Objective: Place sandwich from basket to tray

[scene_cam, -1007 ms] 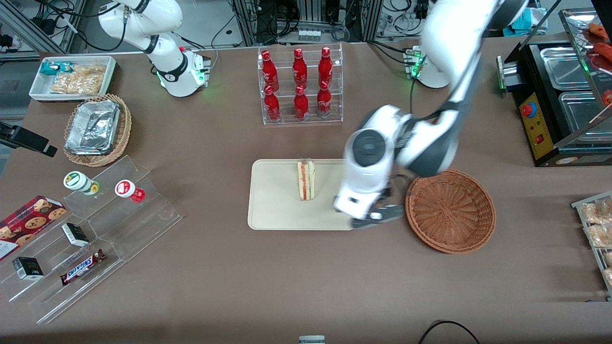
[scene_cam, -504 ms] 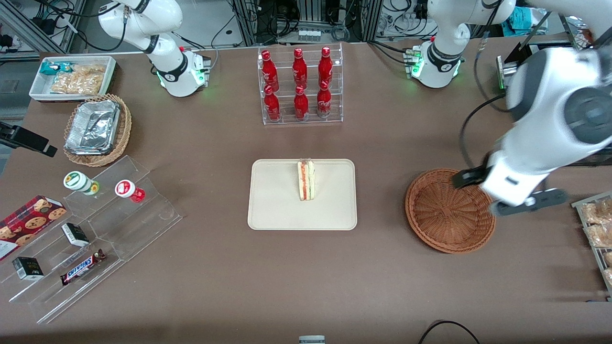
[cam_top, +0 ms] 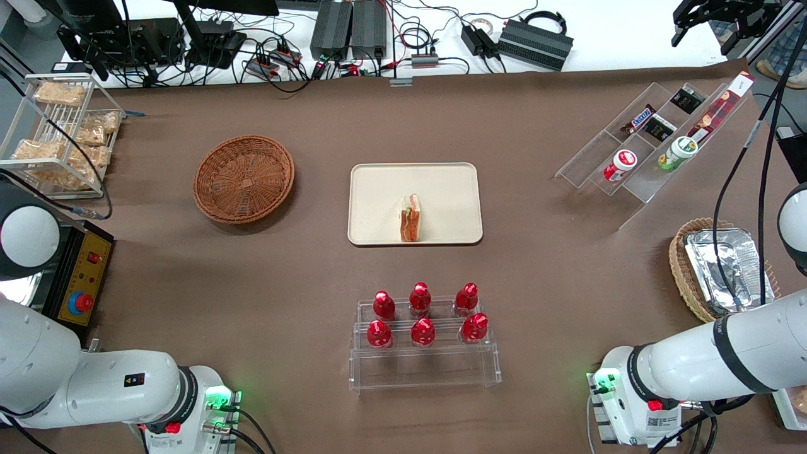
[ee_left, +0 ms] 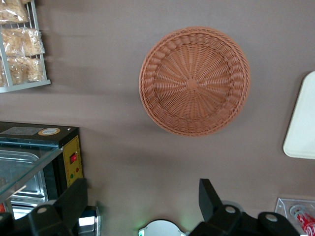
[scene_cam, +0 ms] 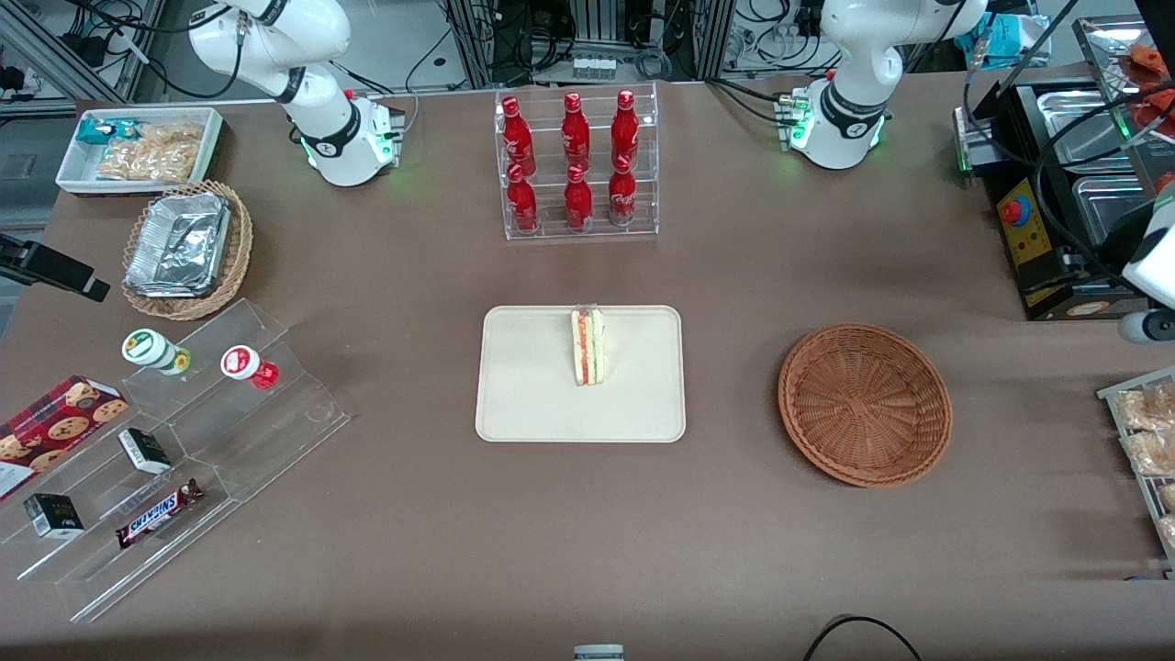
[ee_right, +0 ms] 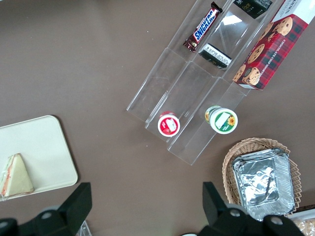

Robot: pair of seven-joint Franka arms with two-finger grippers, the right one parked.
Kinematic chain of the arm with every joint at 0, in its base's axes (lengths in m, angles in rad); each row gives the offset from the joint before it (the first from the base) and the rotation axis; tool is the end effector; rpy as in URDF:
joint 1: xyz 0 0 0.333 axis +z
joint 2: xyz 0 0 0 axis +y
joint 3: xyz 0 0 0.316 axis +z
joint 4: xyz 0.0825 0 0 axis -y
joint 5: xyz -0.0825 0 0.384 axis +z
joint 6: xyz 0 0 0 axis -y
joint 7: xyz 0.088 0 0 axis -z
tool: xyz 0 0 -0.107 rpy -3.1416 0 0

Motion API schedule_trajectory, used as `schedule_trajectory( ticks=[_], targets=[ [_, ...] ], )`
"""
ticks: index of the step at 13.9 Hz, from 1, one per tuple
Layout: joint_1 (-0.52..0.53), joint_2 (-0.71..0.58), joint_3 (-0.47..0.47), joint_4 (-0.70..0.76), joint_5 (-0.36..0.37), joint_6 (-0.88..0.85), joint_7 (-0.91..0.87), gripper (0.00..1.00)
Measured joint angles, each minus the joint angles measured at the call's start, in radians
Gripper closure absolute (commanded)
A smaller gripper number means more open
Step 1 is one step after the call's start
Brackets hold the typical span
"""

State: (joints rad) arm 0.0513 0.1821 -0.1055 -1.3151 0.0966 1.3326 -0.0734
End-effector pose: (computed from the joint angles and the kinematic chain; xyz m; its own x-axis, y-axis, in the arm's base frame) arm 0.5843 -0.0131 0.6203 0.9869 0.0410 -0.1561 0.0273 -0.9957 -0.0889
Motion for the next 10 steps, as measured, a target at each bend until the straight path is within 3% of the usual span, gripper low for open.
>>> schedule_trajectory(
  ticks=[5, 10],
  targets=[
    [-0.037, -0.022, -0.026, 0.007, 0.014, -0.116, -0.011, 0.0],
    [-0.037, -0.114, -0.03, -0.107, 0.01, -0.05, -0.011, 0.0]
  ],
)
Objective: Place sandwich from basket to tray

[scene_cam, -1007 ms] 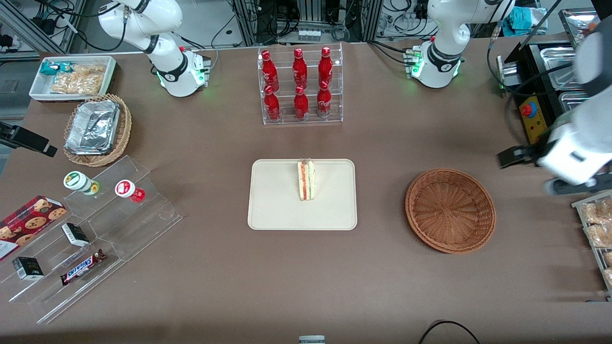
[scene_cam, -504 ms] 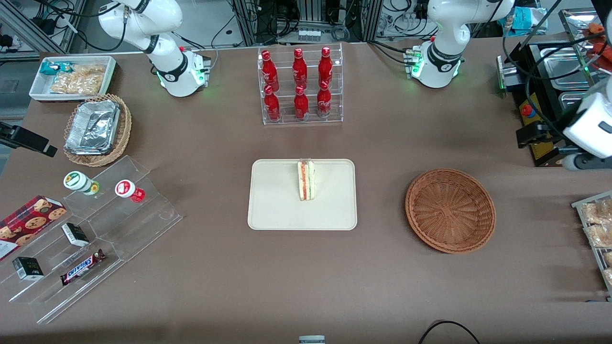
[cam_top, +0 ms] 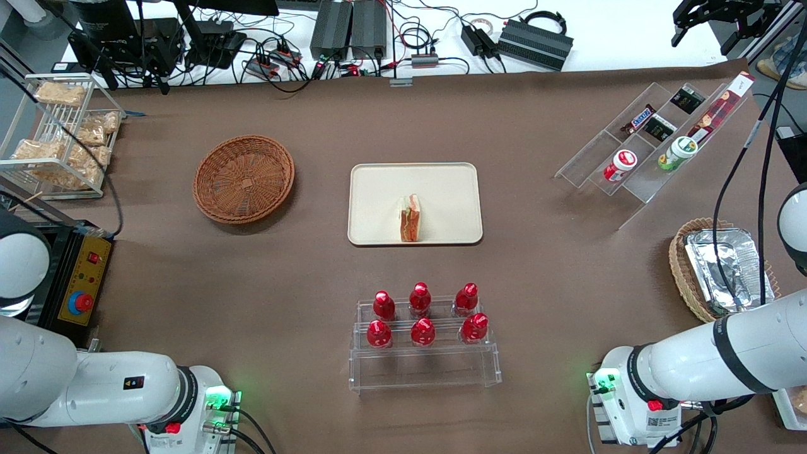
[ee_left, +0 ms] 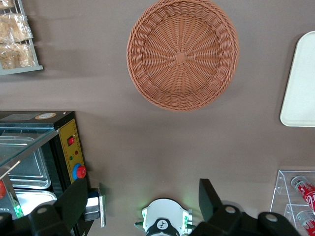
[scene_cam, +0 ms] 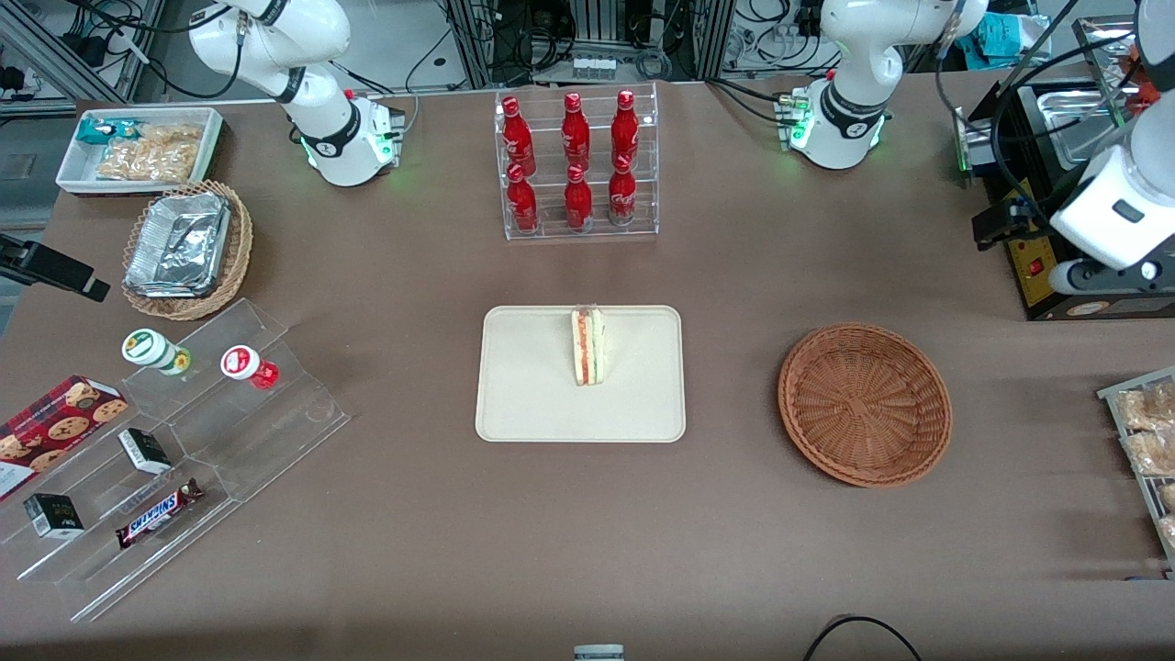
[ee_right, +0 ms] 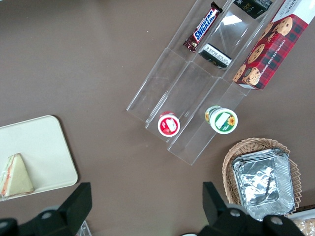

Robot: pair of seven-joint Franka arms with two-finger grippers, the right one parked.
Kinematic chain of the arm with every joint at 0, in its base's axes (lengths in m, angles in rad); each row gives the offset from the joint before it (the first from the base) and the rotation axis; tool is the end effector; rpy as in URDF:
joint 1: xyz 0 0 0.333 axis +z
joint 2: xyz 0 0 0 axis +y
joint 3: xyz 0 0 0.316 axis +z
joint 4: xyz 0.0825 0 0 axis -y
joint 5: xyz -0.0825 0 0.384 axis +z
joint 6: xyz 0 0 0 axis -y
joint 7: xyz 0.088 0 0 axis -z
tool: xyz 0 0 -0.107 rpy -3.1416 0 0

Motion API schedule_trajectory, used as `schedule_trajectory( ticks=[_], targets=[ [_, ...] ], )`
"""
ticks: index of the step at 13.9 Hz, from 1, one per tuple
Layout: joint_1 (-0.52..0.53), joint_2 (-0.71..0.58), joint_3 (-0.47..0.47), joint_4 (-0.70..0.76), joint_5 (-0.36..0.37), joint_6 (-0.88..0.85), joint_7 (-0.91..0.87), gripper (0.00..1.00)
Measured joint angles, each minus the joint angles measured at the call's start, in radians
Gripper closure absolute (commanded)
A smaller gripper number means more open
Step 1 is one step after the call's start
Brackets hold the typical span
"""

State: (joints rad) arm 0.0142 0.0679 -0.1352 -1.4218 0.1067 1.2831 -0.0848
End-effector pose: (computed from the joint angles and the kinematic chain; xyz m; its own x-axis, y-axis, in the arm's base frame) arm 0.5418 -0.0492 0.6342 0.9809 -0.0056 -0.1942 -0.0282 -0.9931 -0.1139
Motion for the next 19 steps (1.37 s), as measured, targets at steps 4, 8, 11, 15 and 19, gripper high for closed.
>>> schedule_trajectory(
  ticks=[4, 8, 11, 15, 19],
  targets=[
    [0.04, -0.035, -0.021, -0.016, -0.022, 0.002, -0.006, 0.0],
    [0.166, -0.035, -0.123, -0.021, -0.036, 0.013, -0.015, 0.0],
    [0.166, -0.035, -0.131, -0.025, -0.037, 0.013, -0.061, 0.0],
    [0.166, -0.035, -0.133, -0.026, -0.038, 0.013, -0.109, 0.0],
    [0.166, -0.035, -0.133, -0.021, -0.038, 0.018, -0.118, 0.0]
  ],
)
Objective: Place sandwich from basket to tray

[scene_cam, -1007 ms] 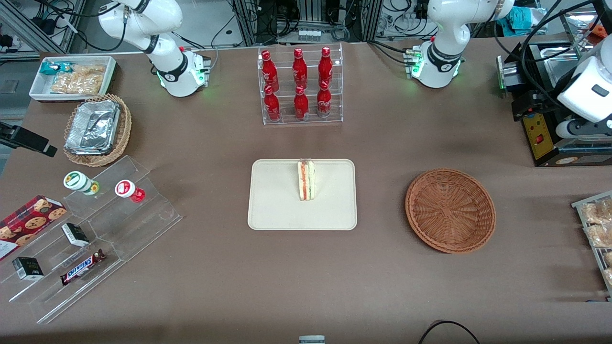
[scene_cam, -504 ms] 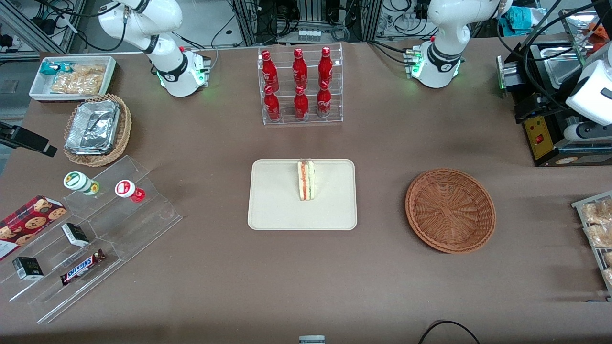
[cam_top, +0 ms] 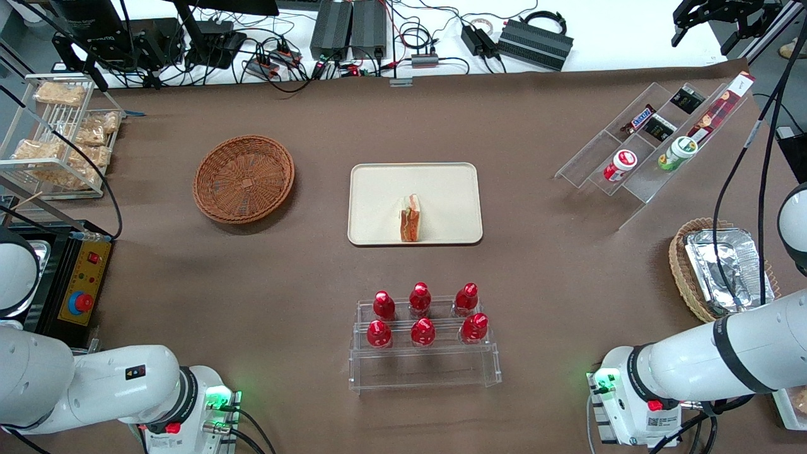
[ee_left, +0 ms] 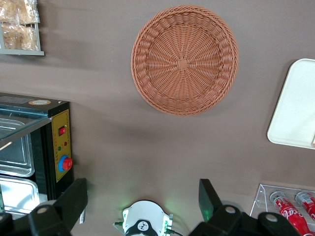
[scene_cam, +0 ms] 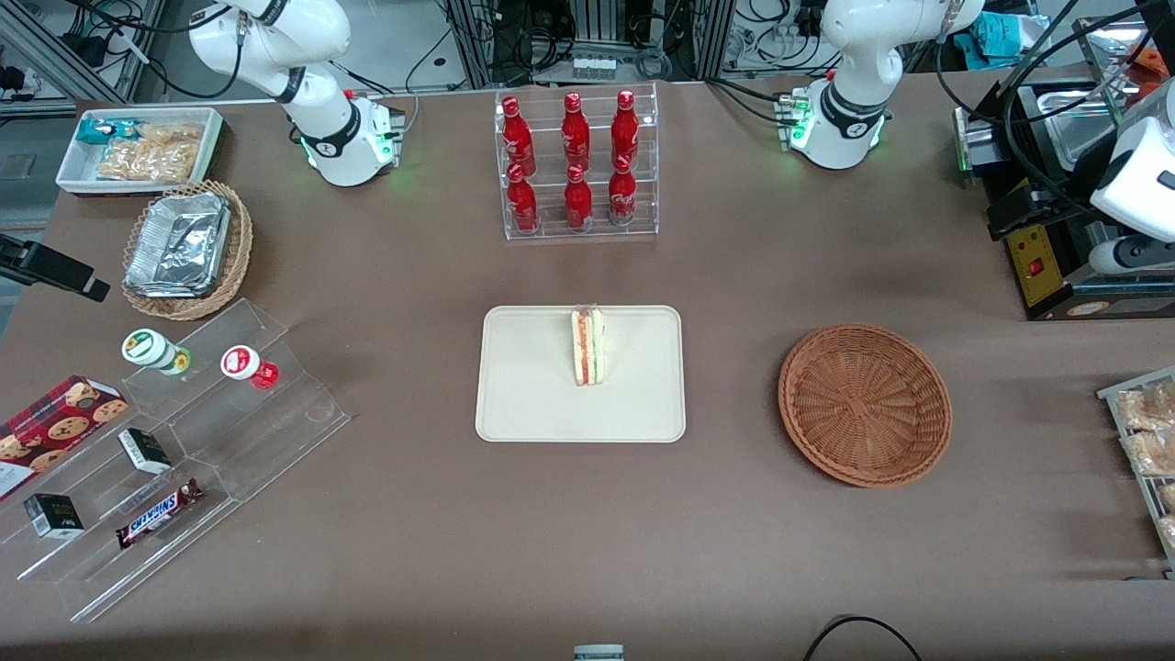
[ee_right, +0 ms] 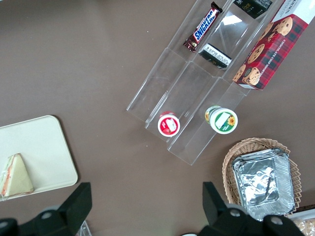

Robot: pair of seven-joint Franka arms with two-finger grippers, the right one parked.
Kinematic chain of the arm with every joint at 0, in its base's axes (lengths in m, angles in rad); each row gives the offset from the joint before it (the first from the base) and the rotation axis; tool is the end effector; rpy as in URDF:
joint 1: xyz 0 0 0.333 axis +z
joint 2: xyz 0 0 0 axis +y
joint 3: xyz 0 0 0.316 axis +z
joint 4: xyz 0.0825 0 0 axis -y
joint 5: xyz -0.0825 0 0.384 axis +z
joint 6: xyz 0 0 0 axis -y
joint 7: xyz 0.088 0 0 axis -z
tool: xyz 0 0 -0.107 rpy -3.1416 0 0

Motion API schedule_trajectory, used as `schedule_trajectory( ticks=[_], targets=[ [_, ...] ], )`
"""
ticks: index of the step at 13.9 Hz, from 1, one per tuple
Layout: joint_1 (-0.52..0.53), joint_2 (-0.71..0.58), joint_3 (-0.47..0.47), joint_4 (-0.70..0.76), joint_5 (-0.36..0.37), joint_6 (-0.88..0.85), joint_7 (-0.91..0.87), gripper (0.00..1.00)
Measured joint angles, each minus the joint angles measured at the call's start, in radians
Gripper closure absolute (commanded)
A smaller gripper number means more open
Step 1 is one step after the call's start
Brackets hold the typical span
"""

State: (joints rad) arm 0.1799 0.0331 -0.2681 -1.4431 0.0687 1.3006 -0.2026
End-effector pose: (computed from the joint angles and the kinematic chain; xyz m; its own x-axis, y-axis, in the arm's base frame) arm 0.5339 -0.0357 0.6446 0.9787 0.1318 -0.1575 0.1181 -0.9886 -0.0932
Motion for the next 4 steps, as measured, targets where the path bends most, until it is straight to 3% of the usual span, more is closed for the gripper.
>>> schedule_trajectory(
  ticks=[4],
  targets=[
    [0.004, 0.0, 0.0, 0.0, 0.0, 0.003, -0.001, 0.0]
  ],
)
